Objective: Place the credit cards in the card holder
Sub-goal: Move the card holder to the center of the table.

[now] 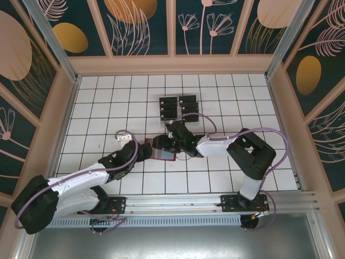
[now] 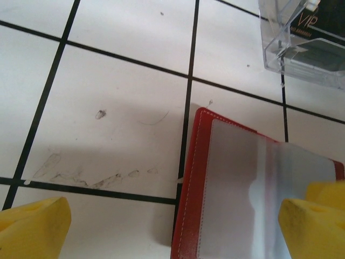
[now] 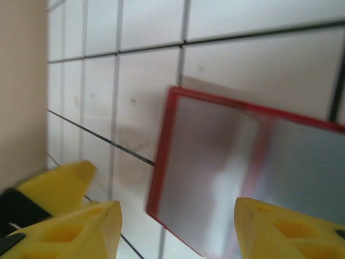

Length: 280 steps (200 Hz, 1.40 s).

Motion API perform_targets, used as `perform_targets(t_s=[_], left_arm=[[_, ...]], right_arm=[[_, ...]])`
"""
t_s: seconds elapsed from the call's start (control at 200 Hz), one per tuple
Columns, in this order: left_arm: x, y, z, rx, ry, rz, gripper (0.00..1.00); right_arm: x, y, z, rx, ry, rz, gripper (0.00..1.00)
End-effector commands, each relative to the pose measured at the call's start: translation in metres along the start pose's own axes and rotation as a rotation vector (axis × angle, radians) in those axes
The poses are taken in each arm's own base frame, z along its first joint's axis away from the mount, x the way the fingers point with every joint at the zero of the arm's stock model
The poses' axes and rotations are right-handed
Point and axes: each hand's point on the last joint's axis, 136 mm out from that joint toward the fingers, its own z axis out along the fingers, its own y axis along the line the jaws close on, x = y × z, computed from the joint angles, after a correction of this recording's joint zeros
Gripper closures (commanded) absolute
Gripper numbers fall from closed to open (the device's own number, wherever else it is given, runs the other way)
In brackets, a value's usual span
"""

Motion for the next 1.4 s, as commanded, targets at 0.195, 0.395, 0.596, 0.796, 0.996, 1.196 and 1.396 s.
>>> perform_targets(t_s=[0.195, 0.395, 0.596, 0.796, 0.996, 1.196, 1.396], left_arm=[[-0.020, -0.021, -0.002, 0.039, -0.044, -0.012, 0.01], [-0.021, -0.025, 0.001, 0.045, -0.038, -0.008, 0.02], [-0.019, -0.033, 0.007, 0.057, -0.020, -0.002, 0.02], [-0.034, -0.043, 0.015, 0.057, -0.028, 0.012, 0.01], [-0.077, -0.034, 0.047, 0.098, 0.021, -0.072, 0.01], [-0.120, -0.028, 0.082, 0.106, 0.057, -0.125, 0.01], [-0.139, -0.022, 0.093, 0.115, 0.061, -0.161, 0.01]], right_arm=[[0.025, -0.052, -0.014, 0.146, 0.051, -0.080, 0.43], [0.020, -0.057, -0.030, 0.168, 0.049, -0.127, 0.43], [-0.014, 0.001, -0.059, 0.039, -0.023, -0.255, 0.43], [-0.088, 0.003, -0.109, 0.171, -0.187, -0.322, 0.43], [-0.148, -0.022, -0.135, 0.421, -0.266, -0.498, 0.43], [-0.157, -0.016, -0.112, 0.499, -0.160, -0.796, 0.47], [-0.142, -0.019, -0.076, 0.576, -0.042, -0.987, 0.49]])
